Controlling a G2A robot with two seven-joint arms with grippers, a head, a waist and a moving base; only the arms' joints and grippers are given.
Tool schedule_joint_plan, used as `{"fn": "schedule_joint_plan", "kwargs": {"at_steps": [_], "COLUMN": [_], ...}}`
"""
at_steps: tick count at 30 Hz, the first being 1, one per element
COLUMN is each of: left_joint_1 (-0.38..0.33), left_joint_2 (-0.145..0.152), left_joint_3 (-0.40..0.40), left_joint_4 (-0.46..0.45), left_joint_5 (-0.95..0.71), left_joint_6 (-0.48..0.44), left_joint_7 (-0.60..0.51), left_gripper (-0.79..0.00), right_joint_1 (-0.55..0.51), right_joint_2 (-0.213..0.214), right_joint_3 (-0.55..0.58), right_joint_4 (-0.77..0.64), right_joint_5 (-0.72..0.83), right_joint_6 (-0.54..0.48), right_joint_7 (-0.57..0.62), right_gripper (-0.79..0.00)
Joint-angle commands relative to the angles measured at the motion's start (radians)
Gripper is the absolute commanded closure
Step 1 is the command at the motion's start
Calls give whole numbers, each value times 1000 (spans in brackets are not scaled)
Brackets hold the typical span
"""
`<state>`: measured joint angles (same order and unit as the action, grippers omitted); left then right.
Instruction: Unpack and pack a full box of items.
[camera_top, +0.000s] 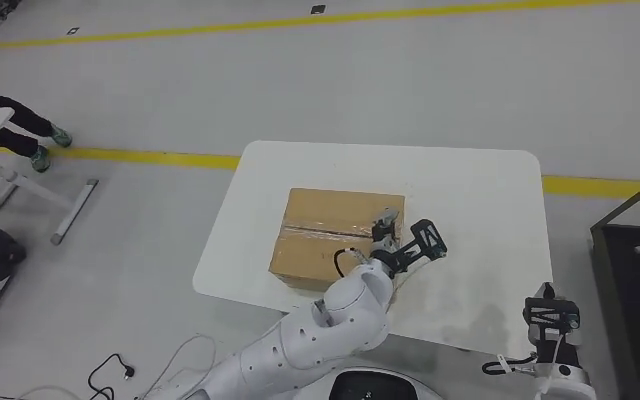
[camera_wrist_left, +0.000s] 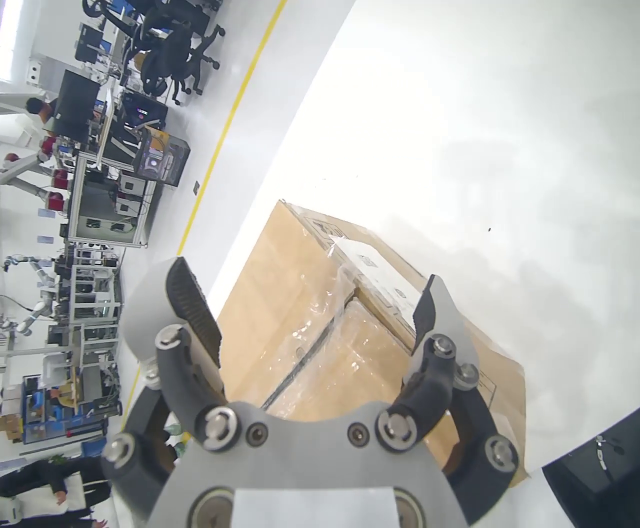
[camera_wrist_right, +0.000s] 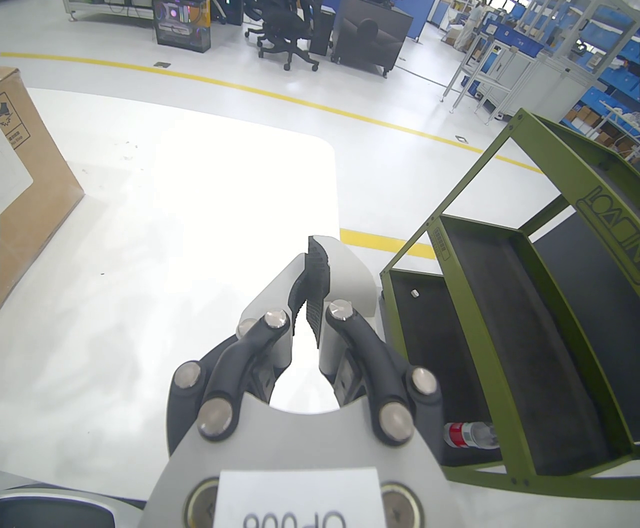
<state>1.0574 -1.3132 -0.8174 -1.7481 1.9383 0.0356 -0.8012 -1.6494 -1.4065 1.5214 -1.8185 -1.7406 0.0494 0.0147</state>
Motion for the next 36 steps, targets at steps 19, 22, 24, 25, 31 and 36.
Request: {"fn": "schedule_joint_plan", "kwargs": {"at_steps": [19, 22, 24, 25, 31, 36], "left_joint_1": [10, 19, 24, 26, 37, 62], "left_joint_2": [-38, -41, -44, -45, -49, -48], "left_joint_3": [-28, -35, -40, -43, -75, -100], "left_joint_4": [57, 54, 52, 49, 25, -38], "left_joint_5": [36, 43, 46, 48, 57, 36], "left_joint_6": [-15, -23, -26, -28, -28, -88], "left_joint_7": [-17, -18, -16, -14, -6, 4], "left_gripper": [-145, 0, 0, 0, 0, -785], "right_joint_1": [0, 0, 0, 0, 0, 0], "right_joint_2": [0, 0, 0, 0, 0, 0], "right_joint_3": [0, 0, 0, 0, 0, 0], "right_joint_4": [0, 0, 0, 0, 0, 0], "right_joint_5": [0, 0, 0, 0, 0, 0], "right_joint_6": [0, 0, 0, 0, 0, 0], "right_joint_7": [0, 0, 0, 0, 0, 0], "right_gripper": [0, 0, 0, 0, 0, 0]}}
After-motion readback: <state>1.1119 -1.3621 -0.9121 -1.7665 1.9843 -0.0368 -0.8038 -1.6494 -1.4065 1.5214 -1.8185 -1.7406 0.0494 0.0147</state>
